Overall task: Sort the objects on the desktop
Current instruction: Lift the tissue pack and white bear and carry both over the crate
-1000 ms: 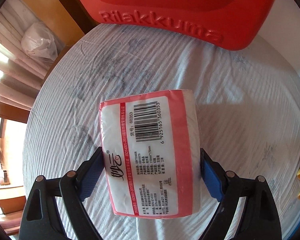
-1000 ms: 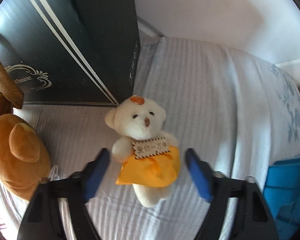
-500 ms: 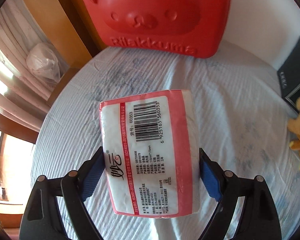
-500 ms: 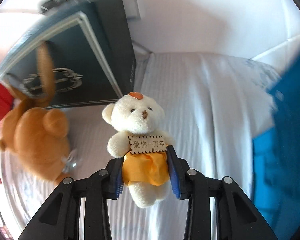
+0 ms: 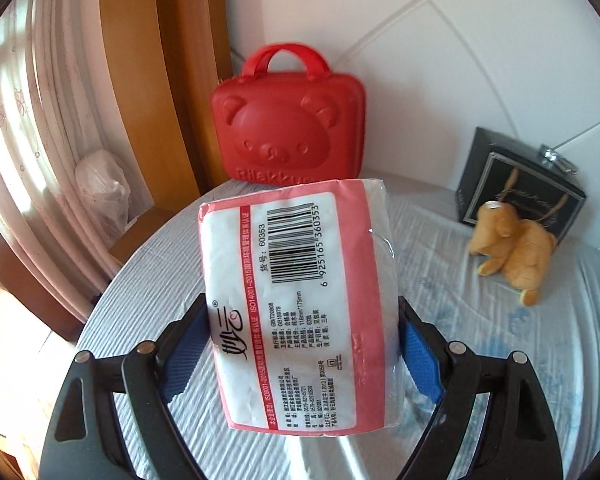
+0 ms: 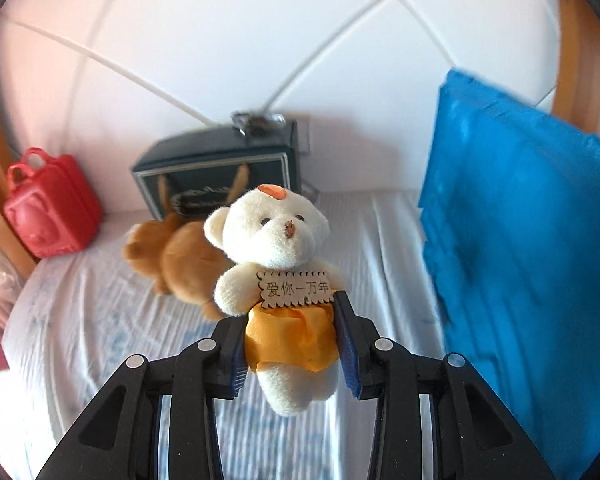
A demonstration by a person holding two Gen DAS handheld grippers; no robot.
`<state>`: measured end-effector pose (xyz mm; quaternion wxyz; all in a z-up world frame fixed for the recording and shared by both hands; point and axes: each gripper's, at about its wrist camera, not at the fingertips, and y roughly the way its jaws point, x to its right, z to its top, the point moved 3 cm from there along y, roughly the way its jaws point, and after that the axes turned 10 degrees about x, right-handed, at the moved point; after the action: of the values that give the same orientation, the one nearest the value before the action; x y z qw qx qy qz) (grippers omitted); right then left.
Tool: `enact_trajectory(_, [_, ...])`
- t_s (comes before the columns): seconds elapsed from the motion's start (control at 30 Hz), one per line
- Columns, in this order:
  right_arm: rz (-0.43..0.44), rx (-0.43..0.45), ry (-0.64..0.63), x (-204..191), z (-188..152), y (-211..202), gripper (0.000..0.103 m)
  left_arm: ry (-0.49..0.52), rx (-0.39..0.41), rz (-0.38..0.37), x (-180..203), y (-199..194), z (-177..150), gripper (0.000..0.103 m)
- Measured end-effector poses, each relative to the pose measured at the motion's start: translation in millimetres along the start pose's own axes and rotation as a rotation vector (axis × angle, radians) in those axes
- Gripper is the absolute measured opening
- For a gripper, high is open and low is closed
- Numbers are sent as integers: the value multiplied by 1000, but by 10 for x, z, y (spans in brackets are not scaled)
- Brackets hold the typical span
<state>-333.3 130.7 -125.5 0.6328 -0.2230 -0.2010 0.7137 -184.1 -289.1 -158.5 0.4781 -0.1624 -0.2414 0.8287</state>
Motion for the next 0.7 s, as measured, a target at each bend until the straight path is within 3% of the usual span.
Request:
enact_trajectory(0.2, [-6, 131, -7, -38, -165, -984, 37, 40, 91, -26, 107, -761, -87, 87])
enact_trajectory(0.43, [-21, 286, 0, 116, -230, -2080, 37, 94, 166, -117, 490, -1444, -189, 87])
enact_trajectory(0.7, [-110, 412, 12, 795, -279, -3052, 37, 168, 256, -288, 1318, -2174, -191, 87])
